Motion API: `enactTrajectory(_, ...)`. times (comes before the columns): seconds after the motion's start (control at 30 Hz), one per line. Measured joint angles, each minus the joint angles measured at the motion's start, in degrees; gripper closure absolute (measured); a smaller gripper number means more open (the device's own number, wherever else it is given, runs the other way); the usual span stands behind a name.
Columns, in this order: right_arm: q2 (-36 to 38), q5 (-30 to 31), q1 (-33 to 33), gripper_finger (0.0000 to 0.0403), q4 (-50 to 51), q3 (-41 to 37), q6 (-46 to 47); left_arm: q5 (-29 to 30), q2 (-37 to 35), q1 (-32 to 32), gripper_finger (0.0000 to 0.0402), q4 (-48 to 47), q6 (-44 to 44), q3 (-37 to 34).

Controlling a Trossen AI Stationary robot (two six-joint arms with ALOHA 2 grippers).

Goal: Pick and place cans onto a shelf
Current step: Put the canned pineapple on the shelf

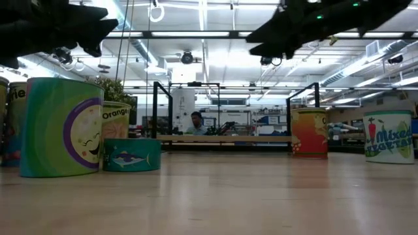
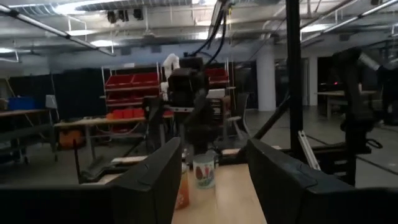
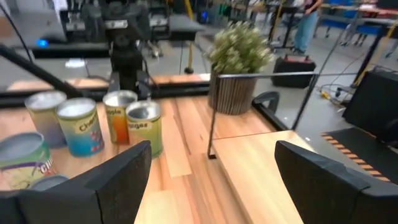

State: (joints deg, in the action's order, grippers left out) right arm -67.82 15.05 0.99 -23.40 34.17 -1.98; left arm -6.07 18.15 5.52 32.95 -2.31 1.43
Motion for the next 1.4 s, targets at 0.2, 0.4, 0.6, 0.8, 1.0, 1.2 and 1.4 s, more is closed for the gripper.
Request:
enactTrajectory(0.2,-11.7,-2.4,-0.1,0.0055,0.3,8.0,-1.5,0.8,0.0,0.0,0.0214,-1.8,1.6,0.0)
enactTrajectory(0.4,-17.2,-4.7,-0.6,0.0055,3.0,14.0,-5.3,14.3,0.0,0.1,0.0223,-12.3,10.4,4.3)
enactTrajectory(0.6,-18.4,-4.9,-0.9,0.0055,7.2,16.2,-7.1,18.4,3.2,0.1,0.0235,-39.7,16.8,17.9)
enactTrajectory(0.8,-18.4,-7.3,-1.8,0.0055,8.6,16.2,-8.3,23.0,11.1,0.1,0.0241,-60.5,27.1,27.7)
enactTrajectory(1.0,-17.5,-7.2,-3.7,0.0055,9.7,16.3,-11.4,15.4,21.6,0.1,0.0238,-70.3,26.4,36.9)
enactTrajectory(1.2,-16.5,-4.4,-5.1,0.0055,11.4,16.3,-11.9,14.9,31.9,0.0,0.0184,-79.6,22.3,45.7)
enactTrajectory(1.4,-16.5,-4.3,-6.5,0.0055,15.6,16.3,-11.7,12.7,39.8,0.0,0.0094,-88.0,22.4,48.9)
